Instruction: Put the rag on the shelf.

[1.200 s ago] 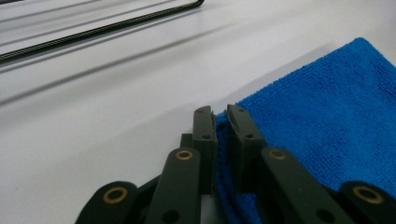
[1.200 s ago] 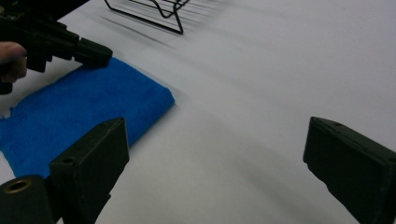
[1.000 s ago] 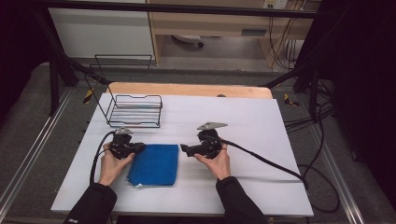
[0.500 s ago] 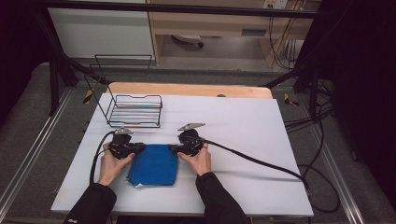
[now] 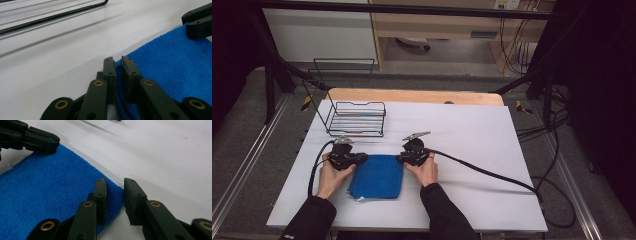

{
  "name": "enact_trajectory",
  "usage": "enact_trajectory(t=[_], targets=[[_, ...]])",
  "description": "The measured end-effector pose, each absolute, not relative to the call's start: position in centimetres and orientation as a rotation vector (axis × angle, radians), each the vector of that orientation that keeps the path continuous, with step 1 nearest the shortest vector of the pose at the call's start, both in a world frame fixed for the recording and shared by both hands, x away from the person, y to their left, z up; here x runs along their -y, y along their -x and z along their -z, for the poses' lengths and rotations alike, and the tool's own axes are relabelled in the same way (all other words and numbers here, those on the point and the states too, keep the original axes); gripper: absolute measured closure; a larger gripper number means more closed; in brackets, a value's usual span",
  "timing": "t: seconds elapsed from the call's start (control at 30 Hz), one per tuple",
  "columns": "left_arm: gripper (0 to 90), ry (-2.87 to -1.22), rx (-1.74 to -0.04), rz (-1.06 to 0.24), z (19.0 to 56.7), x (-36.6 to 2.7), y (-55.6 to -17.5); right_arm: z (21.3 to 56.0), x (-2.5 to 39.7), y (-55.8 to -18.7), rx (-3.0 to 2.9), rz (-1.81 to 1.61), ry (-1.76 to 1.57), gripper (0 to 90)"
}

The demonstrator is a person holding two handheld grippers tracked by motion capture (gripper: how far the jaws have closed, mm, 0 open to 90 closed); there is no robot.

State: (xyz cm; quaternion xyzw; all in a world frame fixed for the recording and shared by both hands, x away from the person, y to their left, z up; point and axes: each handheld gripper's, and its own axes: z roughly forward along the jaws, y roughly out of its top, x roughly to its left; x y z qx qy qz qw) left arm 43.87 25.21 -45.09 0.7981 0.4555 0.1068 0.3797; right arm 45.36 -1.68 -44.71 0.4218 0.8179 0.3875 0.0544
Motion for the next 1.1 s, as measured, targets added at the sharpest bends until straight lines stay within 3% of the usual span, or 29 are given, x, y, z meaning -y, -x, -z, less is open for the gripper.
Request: enact_trajectory(t=[0.43,0.63,1.1], targets=[[82.8,-2.02,-1.164,-0.255,45.2,-25.4,-43.9,44.7,1.7,-45.6,-2.524,-1.189,-1.346,86.6],[84.1,-1.985,-1.18,-0.212,45.1,-25.9,-44.0,44.0,1.9,-45.5,-2.513,-1.226,-1.332,87.4],[84.4,-1.871,-1.101,-0.281,42.5,-27.1,-42.3,41.6,2.3,-43.6,-2.42,-1.38,-1.204,87.6]])
